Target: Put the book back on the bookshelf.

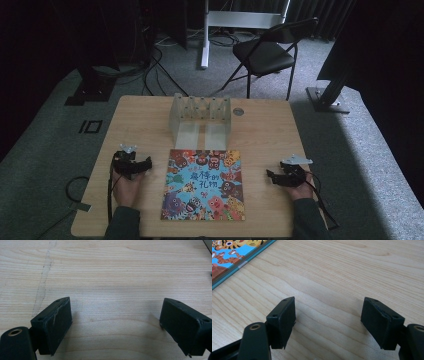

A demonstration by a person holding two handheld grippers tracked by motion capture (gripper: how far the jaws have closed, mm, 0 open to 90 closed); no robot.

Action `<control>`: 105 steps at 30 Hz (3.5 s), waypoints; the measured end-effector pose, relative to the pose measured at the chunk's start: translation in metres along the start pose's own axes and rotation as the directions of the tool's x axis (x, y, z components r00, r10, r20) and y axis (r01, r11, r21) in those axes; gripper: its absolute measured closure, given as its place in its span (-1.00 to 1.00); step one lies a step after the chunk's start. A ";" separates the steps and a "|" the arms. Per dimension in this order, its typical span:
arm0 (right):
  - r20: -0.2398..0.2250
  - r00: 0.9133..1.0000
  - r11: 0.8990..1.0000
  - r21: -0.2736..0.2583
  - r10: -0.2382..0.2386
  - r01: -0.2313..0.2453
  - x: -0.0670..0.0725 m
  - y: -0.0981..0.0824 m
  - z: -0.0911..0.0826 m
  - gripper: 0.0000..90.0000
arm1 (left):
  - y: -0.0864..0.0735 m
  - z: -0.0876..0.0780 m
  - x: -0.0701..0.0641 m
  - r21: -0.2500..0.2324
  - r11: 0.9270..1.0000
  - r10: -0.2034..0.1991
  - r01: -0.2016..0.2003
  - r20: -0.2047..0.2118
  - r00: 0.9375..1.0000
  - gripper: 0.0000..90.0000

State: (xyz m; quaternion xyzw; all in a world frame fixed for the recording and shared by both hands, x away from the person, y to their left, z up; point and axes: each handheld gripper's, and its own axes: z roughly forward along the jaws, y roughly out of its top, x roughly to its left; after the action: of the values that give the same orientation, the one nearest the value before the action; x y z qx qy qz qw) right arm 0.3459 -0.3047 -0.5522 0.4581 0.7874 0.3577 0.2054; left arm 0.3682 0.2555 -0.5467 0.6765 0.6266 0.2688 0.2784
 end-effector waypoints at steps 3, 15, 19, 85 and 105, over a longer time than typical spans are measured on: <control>0.000 1.000 1.000 0.000 0.000 0.000 0.000 0.000 0.000 -0.39 | 0.000 0.000 0.000 0.002 1.000 0.003 -0.003 0.002 1.000 -0.75; -0.006 1.000 1.000 0.004 -0.009 0.009 0.000 0.000 0.000 -0.45 | -0.001 -0.001 0.000 -0.003 1.000 0.005 -0.005 0.005 1.000 -0.73; -0.010 1.000 1.000 0.002 -0.014 0.014 0.001 0.000 0.000 -0.41 | -0.001 -0.001 0.000 -0.007 1.000 0.007 -0.007 0.005 1.000 -0.68; -0.111 0.965 0.970 -0.065 -0.239 0.233 0.060 0.077 0.005 -0.13 | -0.003 -0.007 -0.004 -0.003 0.998 0.066 -0.066 0.064 0.996 -0.52; -0.224 0.944 0.970 -0.048 -0.244 0.240 0.076 0.097 0.039 -0.52 | -0.003 -0.014 -0.013 -0.022 0.993 0.117 -0.115 0.102 0.988 -0.29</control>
State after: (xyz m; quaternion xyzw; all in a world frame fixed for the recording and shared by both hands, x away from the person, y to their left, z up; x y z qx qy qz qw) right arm 0.3894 -0.1926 -0.5043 0.3118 0.8523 0.3880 0.1606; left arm 0.3553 0.2433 -0.5398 0.7224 0.5687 0.2545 0.2998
